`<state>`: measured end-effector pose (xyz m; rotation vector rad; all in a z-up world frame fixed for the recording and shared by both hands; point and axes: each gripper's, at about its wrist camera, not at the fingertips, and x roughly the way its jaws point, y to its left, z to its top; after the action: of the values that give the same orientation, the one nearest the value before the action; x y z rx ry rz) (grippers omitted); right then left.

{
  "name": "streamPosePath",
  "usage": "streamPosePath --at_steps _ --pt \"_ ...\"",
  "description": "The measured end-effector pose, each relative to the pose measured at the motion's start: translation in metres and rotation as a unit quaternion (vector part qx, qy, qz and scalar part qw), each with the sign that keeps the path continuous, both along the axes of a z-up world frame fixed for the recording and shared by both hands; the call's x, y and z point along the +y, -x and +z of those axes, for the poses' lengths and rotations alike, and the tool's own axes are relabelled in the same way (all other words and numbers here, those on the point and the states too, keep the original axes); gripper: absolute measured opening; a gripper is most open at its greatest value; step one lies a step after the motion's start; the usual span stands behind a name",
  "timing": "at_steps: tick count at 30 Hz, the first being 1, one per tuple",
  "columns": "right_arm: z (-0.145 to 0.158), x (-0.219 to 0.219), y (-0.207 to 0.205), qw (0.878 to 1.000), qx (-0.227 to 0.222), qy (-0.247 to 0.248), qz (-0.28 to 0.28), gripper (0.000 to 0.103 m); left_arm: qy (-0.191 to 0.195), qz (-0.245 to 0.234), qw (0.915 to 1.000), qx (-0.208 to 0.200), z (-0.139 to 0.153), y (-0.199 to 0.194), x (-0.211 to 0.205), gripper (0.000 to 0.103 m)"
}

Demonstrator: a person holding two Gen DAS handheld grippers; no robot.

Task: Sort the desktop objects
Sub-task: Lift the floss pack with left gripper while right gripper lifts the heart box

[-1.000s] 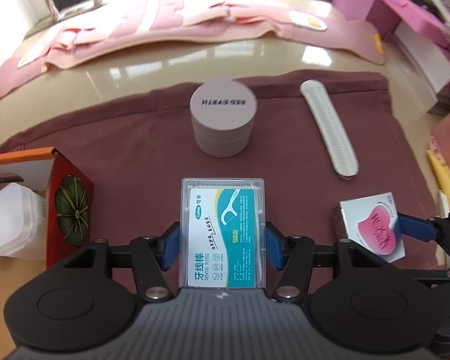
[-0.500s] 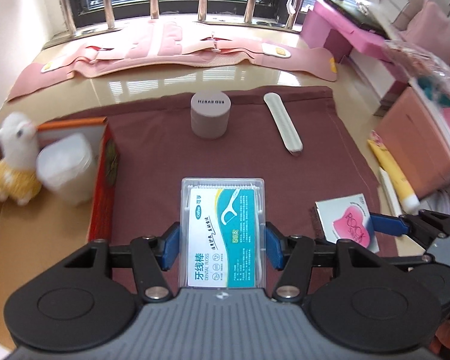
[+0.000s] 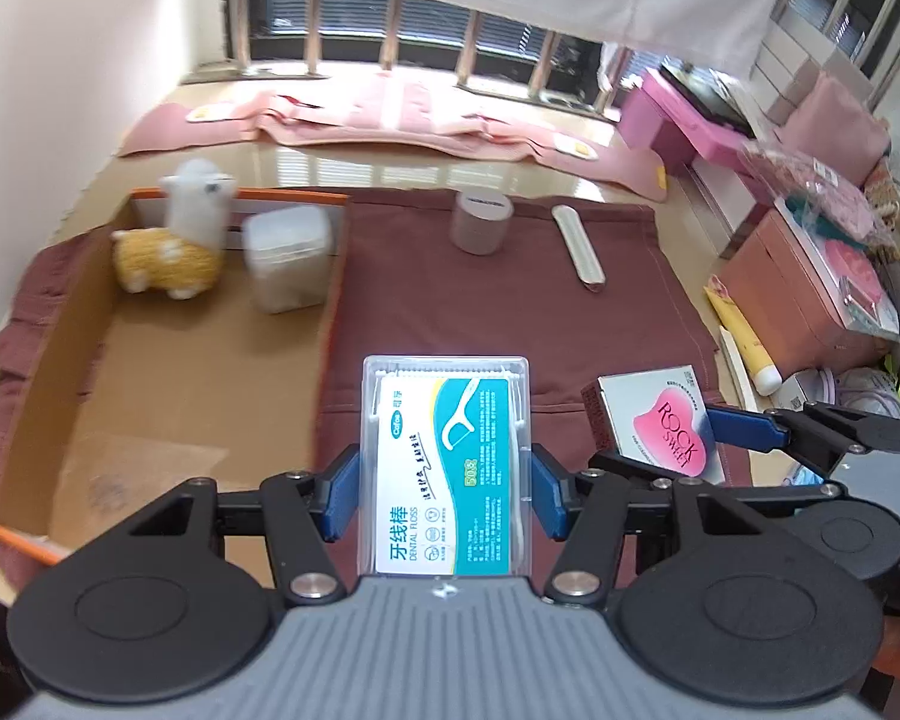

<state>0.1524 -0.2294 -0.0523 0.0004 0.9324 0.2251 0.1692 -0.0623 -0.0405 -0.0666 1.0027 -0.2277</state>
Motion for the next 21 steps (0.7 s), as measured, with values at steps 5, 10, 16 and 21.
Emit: streamPosePath --at_steps 5,10,16,21 --pt "0.01 0.049 0.008 1.0 -0.009 0.002 0.011 0.068 0.01 0.016 0.9998 -0.006 0.007 0.012 0.054 0.057" --pt "0.018 0.107 0.009 1.0 -0.013 0.002 -0.006 0.068 0.011 0.013 0.9998 -0.006 0.011 0.012 0.118 0.057" --pt "0.018 0.179 0.014 0.999 -0.014 0.003 -0.04 0.068 -0.004 -0.017 0.9996 -0.02 0.016 0.01 0.183 0.057" --pt "0.017 0.224 0.019 0.998 -0.006 -0.002 -0.069 0.068 -0.007 -0.037 0.9992 -0.014 0.017 0.009 0.219 0.057"
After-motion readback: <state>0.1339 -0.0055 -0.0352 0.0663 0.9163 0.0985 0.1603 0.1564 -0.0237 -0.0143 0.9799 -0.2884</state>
